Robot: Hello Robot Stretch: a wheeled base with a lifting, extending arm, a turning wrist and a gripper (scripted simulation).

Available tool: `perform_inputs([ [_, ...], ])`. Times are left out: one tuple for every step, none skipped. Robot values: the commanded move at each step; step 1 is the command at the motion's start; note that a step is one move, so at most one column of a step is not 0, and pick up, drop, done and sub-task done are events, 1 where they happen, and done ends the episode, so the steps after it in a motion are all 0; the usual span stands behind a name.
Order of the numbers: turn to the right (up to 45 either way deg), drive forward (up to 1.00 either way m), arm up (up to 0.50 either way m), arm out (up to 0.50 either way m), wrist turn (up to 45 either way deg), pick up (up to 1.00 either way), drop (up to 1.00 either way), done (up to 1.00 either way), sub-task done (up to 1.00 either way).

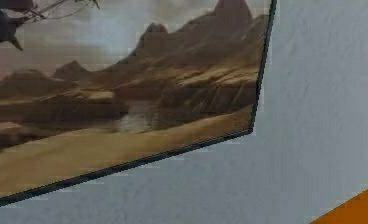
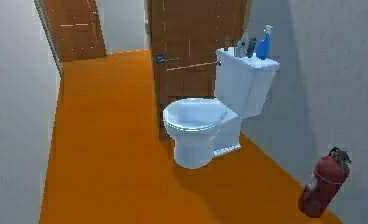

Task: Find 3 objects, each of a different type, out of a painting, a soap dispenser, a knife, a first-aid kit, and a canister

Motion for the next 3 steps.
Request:
perform_inputs([
  [45.0, 0.00, 0.00, 0.00, 0.0, 0.00, 0.00, 0.00, 0.00],
  [18.0, 0.00, 0.00, 0.00, 0.0, 0.00, 0.00, 0.00, 0.00],
  [0.0, 1.00, 0.00, 0.00, 0.0, 0.00, 0.00, 0.00, 0.00],
])
